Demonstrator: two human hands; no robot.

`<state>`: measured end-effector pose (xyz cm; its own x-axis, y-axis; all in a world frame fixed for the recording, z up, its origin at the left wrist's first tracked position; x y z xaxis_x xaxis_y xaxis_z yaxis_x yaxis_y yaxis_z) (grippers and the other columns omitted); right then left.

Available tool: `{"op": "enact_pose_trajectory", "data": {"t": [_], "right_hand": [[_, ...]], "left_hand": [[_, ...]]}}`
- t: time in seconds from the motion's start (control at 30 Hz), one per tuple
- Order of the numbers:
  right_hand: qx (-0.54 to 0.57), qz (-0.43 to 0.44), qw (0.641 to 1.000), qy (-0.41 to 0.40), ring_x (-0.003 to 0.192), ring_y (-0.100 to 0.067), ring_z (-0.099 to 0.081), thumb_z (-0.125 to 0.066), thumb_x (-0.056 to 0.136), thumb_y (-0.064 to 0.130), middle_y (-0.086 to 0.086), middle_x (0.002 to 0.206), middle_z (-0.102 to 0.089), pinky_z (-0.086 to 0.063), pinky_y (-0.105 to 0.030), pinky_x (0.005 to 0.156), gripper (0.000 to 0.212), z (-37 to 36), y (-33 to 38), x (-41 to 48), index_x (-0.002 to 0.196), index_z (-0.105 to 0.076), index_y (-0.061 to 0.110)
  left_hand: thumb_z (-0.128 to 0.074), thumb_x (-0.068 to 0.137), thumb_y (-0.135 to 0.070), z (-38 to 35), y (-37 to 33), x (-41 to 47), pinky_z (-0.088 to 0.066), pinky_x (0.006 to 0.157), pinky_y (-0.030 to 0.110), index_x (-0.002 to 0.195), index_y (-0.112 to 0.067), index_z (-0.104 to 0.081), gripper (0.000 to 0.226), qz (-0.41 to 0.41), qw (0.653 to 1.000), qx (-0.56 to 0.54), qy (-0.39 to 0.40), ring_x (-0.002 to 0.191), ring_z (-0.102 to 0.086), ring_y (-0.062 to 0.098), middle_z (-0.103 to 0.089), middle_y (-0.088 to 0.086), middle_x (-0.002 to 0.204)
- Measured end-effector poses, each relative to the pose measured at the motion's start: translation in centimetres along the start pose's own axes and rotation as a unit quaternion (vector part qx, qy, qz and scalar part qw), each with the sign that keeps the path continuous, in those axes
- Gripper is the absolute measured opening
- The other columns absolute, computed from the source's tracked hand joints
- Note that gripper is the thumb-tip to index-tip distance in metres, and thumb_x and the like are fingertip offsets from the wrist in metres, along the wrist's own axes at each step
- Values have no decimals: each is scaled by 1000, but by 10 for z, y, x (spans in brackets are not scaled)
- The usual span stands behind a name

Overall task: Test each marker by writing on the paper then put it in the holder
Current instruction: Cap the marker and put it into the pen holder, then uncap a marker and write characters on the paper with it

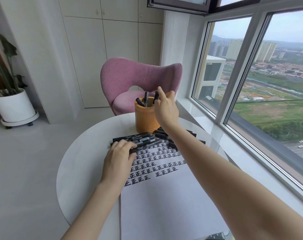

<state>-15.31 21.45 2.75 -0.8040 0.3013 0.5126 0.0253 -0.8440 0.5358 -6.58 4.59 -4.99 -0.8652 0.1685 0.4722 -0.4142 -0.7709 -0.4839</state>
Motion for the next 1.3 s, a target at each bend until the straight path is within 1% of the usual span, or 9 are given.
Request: {"op": "enact_pose_trajectory", "data": {"t": [0.13,0.3,0.53,0.63,0.7,0.83,0.97,1.1,1.3], "right_hand": [[42,-7,999,-22,106,-33,-54,-38,97,14,-13,144,-32,-38,-34,71,50,6,-4,-17,146,-30,17],[92,14,996,-17,83,-30,-59,-41,97,13,-7,118,-51,-49,-46,72,26,9,-9,-55,116,-58,11],[181,-32,983,19,79,-14,-57,-48,91,13,1,93,-63,-48,-36,71,19,24,-17,-106,93,-67,13],[248,-108,960,68,60,-13,-53,-53,89,22,3,67,-62,-42,-30,55,18,31,-23,-123,81,-65,11],[332,-167,919,134,50,-13,-45,-55,92,33,2,55,-54,-35,-24,49,29,31,-26,-133,77,-63,9],[439,-201,851,206,44,-14,-36,-59,91,43,-3,52,-46,-28,-19,43,33,33,-21,-145,87,-56,11],[449,-158,862,176,42,-14,-26,-59,93,22,-8,51,-33,-22,-21,43,35,35,-16,-151,65,-41,12],[454,-160,860,168,46,-16,-27,-57,93,16,-8,51,-33,-23,-20,43,23,34,-18,-161,73,-46,9],[467,-130,856,182,50,-15,-25,-50,95,8,-6,55,-29,-22,-19,44,21,37,-14,-168,74,-45,5]], "left_hand": [[-64,86,-17,-3,0,2,-43,88,31,113,-18,-63,27,-3,1000,20,-2,105,-50,18,-61,-1,108],[-66,85,-19,-8,0,4,-44,87,33,109,-16,-66,24,3,999,40,6,102,-50,20,-58,2,100],[-72,80,-17,-2,-2,1,-45,82,38,92,-14,-69,13,-8,999,39,-9,92,-53,25,-59,4,90],[-70,81,-16,6,-10,-2,-46,81,39,92,-14,-68,12,-23,999,19,-37,91,-53,25,-59,4,90],[-64,86,-17,11,-16,-5,-45,83,36,97,-14,-65,11,-11,999,-28,-43,94,-52,21,-59,2,94],[-58,90,-15,14,-29,-15,-43,84,28,100,-14,-60,10,-17,992,-121,-22,97,-54,14,-61,-6,100],[-56,92,-14,3,-31,-28,-46,86,31,103,-16,-56,11,-16,982,-179,53,99,-57,11,-59,-15,97],[-51,94,-21,-2,-35,-40,-43,89,28,110,-24,-51,16,-33,975,-200,90,104,-54,8,-59,-15,103],[-36,97,-40,-2,-42,-43,-44,75,37,97,-28,-49,18,-32,977,-168,128,80,-51,16,-60,-10,88]]}}
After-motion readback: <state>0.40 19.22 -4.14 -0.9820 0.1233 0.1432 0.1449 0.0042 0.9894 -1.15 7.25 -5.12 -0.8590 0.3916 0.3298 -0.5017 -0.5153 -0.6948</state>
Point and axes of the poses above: each hand's wrist, its own x-axis towards the middle knuckle, its own z-axis out of the back of the hand, y = z × x, the point moved 4 cm from there along x, towards the middle knuckle
